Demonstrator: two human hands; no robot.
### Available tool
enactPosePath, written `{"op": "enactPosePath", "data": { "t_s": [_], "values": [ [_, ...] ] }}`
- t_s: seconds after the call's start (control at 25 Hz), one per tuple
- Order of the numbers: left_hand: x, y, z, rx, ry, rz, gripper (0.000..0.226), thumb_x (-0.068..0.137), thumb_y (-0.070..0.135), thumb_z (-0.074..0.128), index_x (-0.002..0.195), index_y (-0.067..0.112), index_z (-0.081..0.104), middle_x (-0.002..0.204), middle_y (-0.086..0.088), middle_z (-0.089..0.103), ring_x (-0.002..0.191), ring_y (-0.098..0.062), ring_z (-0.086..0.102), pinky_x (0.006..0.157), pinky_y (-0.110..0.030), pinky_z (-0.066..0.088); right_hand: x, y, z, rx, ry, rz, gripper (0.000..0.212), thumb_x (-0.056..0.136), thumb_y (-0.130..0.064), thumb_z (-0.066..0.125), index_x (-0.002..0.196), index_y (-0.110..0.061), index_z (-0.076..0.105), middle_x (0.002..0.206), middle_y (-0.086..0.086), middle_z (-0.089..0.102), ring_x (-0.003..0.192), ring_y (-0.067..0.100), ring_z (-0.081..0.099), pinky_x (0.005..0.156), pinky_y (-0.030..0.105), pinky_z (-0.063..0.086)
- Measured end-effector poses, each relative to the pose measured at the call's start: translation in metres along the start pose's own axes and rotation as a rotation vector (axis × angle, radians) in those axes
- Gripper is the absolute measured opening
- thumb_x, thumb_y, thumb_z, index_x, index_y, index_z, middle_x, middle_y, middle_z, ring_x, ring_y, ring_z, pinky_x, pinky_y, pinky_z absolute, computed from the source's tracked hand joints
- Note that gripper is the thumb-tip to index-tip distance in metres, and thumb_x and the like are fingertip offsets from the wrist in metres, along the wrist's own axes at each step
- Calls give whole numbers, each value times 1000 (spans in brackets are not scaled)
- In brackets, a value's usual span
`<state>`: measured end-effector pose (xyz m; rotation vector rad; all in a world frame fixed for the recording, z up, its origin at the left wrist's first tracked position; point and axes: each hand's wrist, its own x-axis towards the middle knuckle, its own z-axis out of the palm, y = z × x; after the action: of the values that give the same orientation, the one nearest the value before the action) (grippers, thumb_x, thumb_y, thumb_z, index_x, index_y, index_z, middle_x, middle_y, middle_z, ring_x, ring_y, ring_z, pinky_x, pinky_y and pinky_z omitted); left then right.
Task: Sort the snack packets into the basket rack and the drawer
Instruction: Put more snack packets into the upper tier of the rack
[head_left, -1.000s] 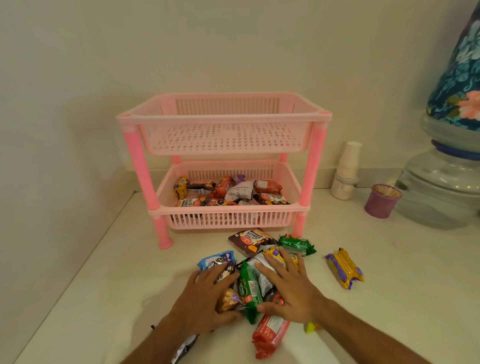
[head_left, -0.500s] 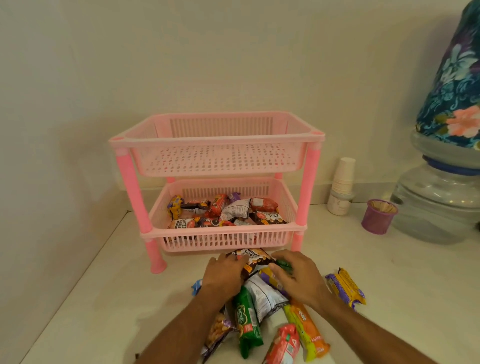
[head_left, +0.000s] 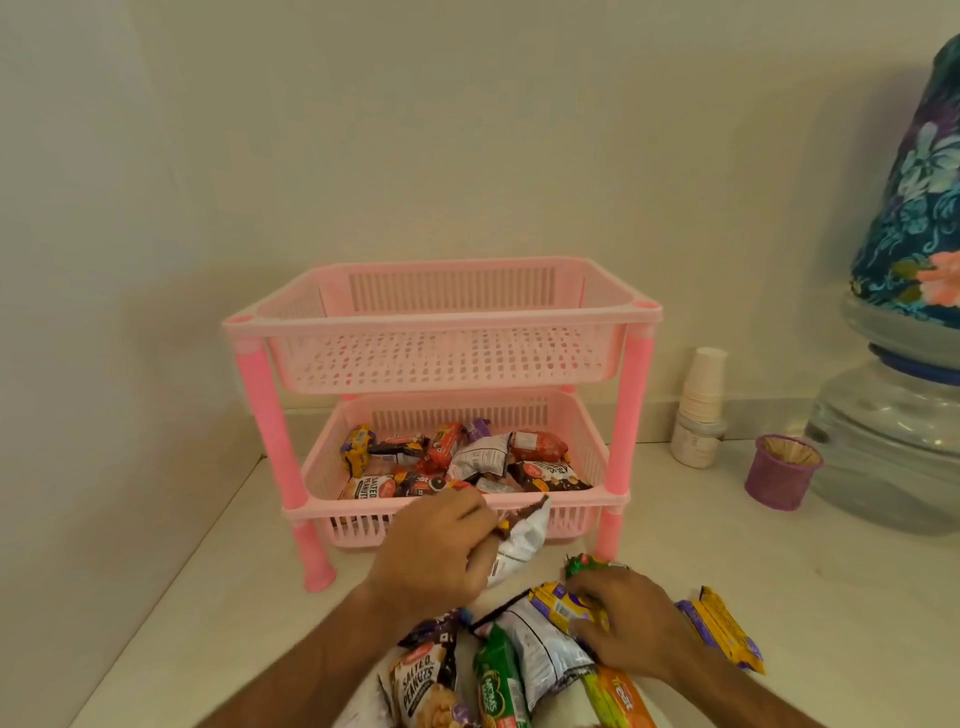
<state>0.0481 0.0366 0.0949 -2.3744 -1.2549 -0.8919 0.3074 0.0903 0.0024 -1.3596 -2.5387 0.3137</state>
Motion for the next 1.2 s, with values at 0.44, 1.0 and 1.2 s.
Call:
{"op": "enactPosePath", "data": {
  "t_s": [0.44,1.0,1.2],
  "values": [
    [148,-72,-200,318,605,-204,27,93,27,55,75,6,56,75,-13,54,67,-31,49,58,-39,37,11,-4,-1,113,-77,83,53,61,-57,63,110,-37,59,91,-22,61,83,3,61,73,24,53],
    [178,-188,-138,326,-478,-652,45,81,47,78,112,16,72,112,-6,69,97,-27,67,89,-38,55,17,-17,-57,92,160,-11,58,67,-58,66,122,-41,59,108,-25,68,94,1,66,80,25,55],
    [186,-128,-146,-209,-124,-503,36,77,50,81,97,21,74,75,3,75,63,-12,71,57,-24,56,31,-57,-125,367,497,-182,55,67,-57,77,117,-40,60,102,-31,64,89,-7,66,71,18,58]
  ]
}}
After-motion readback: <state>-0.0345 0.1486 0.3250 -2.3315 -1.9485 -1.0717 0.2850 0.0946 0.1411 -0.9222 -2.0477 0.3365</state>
